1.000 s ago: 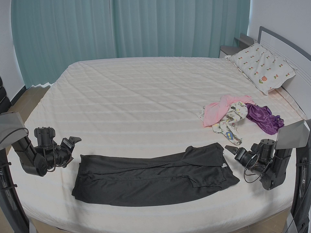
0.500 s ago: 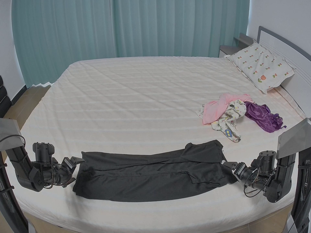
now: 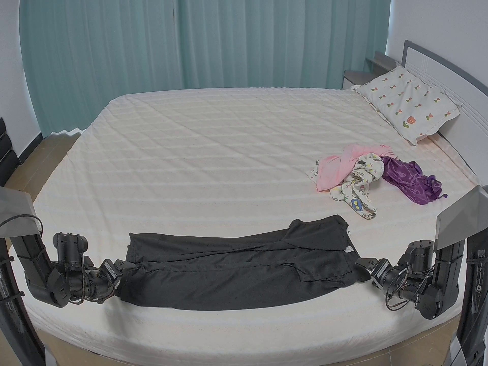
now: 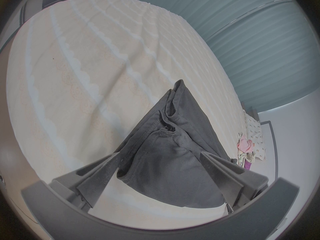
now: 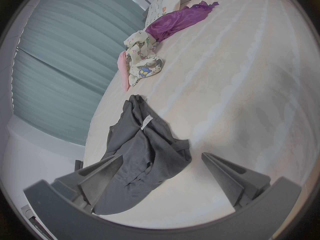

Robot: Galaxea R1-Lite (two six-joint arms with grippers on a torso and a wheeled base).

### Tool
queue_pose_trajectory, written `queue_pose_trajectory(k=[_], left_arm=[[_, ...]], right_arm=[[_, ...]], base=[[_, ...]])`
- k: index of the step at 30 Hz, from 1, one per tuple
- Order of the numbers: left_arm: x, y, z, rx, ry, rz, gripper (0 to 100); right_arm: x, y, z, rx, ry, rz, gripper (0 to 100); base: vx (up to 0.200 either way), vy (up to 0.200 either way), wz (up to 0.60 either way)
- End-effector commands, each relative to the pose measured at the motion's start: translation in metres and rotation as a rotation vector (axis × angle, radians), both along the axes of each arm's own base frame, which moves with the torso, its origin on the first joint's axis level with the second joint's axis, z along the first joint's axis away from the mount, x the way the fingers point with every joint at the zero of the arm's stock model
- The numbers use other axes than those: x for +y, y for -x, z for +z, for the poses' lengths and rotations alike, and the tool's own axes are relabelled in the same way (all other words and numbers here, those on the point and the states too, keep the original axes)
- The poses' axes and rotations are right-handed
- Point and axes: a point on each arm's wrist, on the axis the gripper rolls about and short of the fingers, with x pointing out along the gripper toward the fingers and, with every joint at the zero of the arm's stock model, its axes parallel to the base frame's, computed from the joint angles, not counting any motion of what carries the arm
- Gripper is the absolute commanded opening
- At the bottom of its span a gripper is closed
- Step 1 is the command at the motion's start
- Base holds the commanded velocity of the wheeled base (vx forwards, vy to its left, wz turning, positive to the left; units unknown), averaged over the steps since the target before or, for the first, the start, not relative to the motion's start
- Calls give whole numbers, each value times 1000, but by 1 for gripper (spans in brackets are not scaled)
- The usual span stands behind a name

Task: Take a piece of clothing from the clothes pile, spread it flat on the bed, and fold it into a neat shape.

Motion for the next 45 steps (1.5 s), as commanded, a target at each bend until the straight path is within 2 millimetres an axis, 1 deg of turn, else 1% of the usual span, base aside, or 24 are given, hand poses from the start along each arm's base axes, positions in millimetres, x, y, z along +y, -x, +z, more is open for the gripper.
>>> queue_pose_trajectory(k=[1,5,6,7,9,11,15,19,21,29,30,34,37,38,41,42,43,45], left_arm=[[0,1,-3,11,1,-1,100],[0,0,-3,11,1,-1,100],[0,0,-3,9,1,-1,100],[0,0,-3,9,1,-1,100],[0,0,-3,9,1,-1,100],[0,0,-3,9,1,-1,100],[0,0,-3,11,0,0,100],[0,0,-3,11,-1,-1,100],[0,0,-3,11,-1,-1,100],[0,0,-4,11,-11,-12,100],[0,0,-4,9,-10,-11,100],[1,-3,-3,-2,-10,-6,100],[3,-12,7,-55,-13,1,100],[3,-16,14,-88,-18,1,100],[2,-29,23,-145,-37,-2,100],[2,-36,27,-169,-45,0,100],[2,-38,28,-174,-46,0,100],[4,-54,36,-192,-61,-6,100]], right_arm=[[-2,-2,-4,4,0,-9,100],[-2,-13,-11,-11,-1,-14,100],[-1,-13,-11,-10,0,-8,0],[-1,-13,-11,-10,0,-8,0],[2,-11,-17,16,4,1,0],[2,-10,-17,20,9,4,0],[-4,-5,-17,34,22,-13,0],[-11,-3,-12,23,35,-30,0],[-11,-1,-11,23,37,-28,0],[-11,0,-15,37,55,-14,0],[-11,0,-14,32,54,-14,100],[-12,-1,-10,19,52,-18,100],[-19,-4,-6,-2,48,-41,100],[-21,-4,-5,-8,44,-47,100],[-22,-4,-5,-5,39,-51,100],[-21,-4,-6,-2,39,-48,100],[-21,-4,-6,-2,38,-48,100],[-20,-4,-8,3,36,-42,100]], base=[[0,0,0],[0,0,0],[0,0,0],[0,0,0],[0,0,0],[0,0,0],[0,0,0],[0,0,0],[0,0,0],[0,0,0],[0,0,0],[0,0,0],[0,0,0],[0,0,0],[0,0,0],[0,0,0],[0,0,0],[0,0,0]])
